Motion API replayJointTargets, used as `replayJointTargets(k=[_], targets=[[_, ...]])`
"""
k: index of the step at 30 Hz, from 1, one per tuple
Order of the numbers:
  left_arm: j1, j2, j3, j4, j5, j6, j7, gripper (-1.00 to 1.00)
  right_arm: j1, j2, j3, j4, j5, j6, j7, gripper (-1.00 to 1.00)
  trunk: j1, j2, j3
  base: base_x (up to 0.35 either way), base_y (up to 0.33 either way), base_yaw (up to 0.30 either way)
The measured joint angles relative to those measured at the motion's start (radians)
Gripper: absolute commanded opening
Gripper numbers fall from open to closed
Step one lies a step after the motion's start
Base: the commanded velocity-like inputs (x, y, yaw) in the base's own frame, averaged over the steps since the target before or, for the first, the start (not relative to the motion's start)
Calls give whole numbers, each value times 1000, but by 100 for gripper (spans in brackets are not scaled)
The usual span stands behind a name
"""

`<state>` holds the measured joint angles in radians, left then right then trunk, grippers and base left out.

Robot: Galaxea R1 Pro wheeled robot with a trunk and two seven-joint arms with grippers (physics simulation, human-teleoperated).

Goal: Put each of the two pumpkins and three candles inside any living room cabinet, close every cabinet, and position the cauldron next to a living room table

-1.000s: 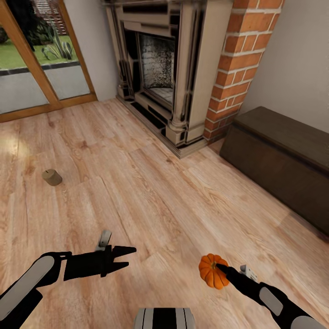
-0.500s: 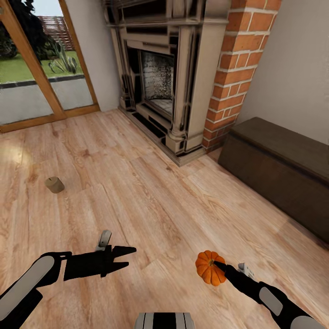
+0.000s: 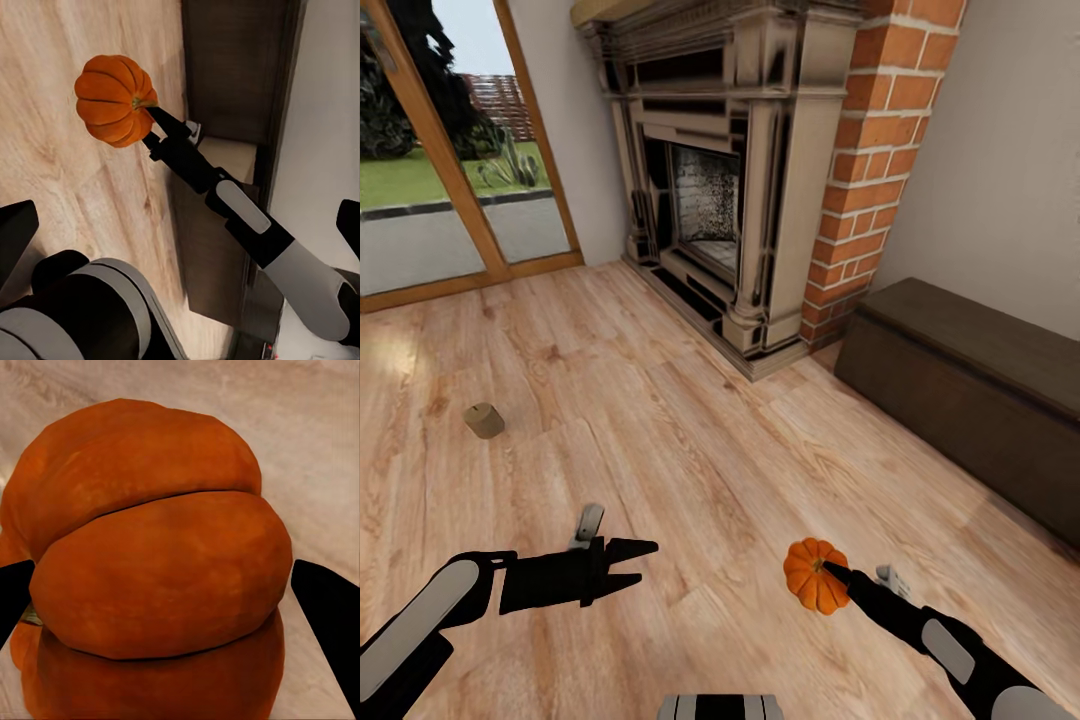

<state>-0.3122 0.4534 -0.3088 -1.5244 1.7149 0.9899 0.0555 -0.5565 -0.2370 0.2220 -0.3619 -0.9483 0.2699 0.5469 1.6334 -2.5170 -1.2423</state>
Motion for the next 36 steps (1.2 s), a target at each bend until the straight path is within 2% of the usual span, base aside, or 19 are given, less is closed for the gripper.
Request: replayJointTargets(k=[21,36], targets=[[0,-1,0,0,0,-2,1,100,0,0,1,-1,5,-2,0,-100,-9,5,81,0,0,0],[0,-16,0,0,-1,-2,1,100,0,0,-1,-2,4,-2,6,-100,-16,8,139,-32,0,0]])
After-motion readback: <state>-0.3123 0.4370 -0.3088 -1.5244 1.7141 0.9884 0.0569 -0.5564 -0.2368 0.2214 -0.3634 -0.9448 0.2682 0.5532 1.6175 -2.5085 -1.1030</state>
